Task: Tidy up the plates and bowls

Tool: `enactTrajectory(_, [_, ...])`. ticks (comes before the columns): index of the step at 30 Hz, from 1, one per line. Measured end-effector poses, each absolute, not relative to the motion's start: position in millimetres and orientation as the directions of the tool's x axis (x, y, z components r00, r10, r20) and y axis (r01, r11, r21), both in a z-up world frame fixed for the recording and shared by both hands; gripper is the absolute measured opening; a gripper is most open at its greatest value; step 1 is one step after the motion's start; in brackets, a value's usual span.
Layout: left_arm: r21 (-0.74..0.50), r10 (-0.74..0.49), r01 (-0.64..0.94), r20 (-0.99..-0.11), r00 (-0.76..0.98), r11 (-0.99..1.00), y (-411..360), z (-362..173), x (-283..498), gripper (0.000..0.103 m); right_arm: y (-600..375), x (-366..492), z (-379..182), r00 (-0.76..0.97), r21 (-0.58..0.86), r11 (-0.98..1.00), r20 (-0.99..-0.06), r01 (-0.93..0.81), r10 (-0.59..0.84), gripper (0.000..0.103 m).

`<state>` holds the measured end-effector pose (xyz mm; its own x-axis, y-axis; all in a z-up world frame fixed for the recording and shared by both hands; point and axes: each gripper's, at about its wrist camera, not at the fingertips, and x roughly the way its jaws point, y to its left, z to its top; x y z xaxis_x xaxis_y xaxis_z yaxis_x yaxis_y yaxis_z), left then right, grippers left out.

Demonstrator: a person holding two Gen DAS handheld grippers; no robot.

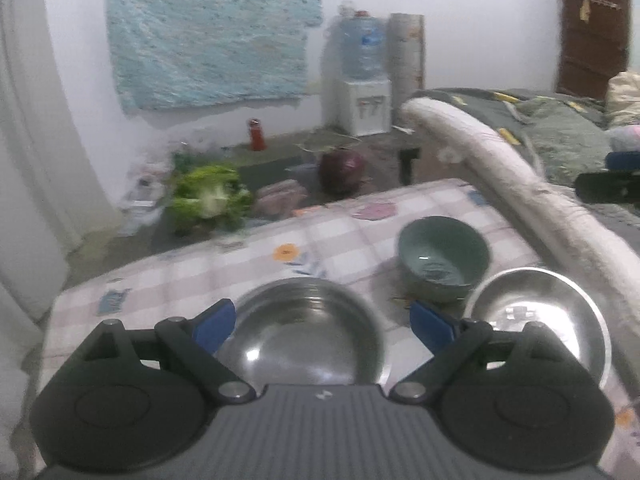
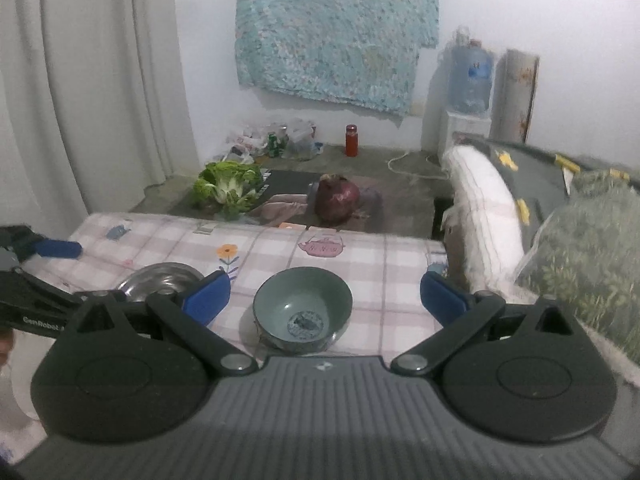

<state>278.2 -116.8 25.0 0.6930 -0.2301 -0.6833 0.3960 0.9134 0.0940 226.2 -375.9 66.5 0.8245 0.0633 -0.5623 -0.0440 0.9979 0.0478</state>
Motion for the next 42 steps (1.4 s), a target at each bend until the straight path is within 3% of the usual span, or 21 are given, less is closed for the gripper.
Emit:
enactTrajectory(6, [-0.054, -0.353, 0.475, -0.744, 0.568, 0.878, -134.0, 14.4, 293.3, 0.095, -393.6, 228.6, 53.9, 0.808, 0.07, 0.997, -0.586, -0.027, 0.063, 0.102])
enactTrajectory(10, [-0.222, -0.477, 0.486, -0.722, 0.501, 0.845, -135.4, 8.5, 307.0, 0.096, -403.1, 236.3, 42.1, 0.795, 0.114, 0.993, -0.599, -0.031, 0.094, 0.102])
enactTrajectory(15, [-0.216, -0.476, 0.496, -0.732, 0.488, 0.841, -154.5, 8.1, 318.8, 0.098, -412.2, 248.2, 31.6, 0.79, 0.152, 0.987, -0.599, -0.049, 0.131, 0.102])
enactTrajectory(23, [-0.326, -0.546, 0.478, -0.706, 0.451, 0.816, -166.8, -1.2, 345.9, 0.099, -426.6, 274.7, 13.0, 0.762, 0.247, 0.967, -0.614, -0.064, 0.207, 0.101])
enactTrajectory(28, [-0.3, -0.5, 0.454, -0.755, 0.425, 0.839, -180.4, -11.2, 366.2, 0.099, -434.9, 295.6, 1.1, 0.738, 0.302, 0.952, -0.63, -0.054, 0.242, 0.096])
enactTrajectory(31, [-0.282, -0.479, 0.451, -0.774, 0.413, 0.846, -186.1, -18.4, 375.1, 0.093, -438.6, 308.9, -8.9, 0.72, 0.324, 0.945, -0.646, -0.041, 0.253, 0.093])
enactTrajectory(36, [-0.25, -0.445, 0.454, -0.804, 0.395, 0.855, -197.2, -31.7, 382.9, 0.09, -442.6, 330.8, -29.2, 0.686, 0.351, 0.936, -0.678, -0.016, 0.266, 0.08])
enactTrajectory(40, [-0.192, -0.398, 0.459, -0.821, 0.41, 0.868, -208.3, -38.8, 387.0, 0.075, -444.6, 343.8, -41.2, 0.671, 0.373, 0.928, -0.686, -0.009, 0.282, 0.074])
enactTrajectory(42, [-0.168, -0.382, 0.463, -0.824, 0.419, 0.87, -213.2, -42.1, 388.3, 0.074, -445.2, 351.4, -47.3, 0.662, 0.39, 0.921, -0.69, -0.001, 0.292, 0.068])
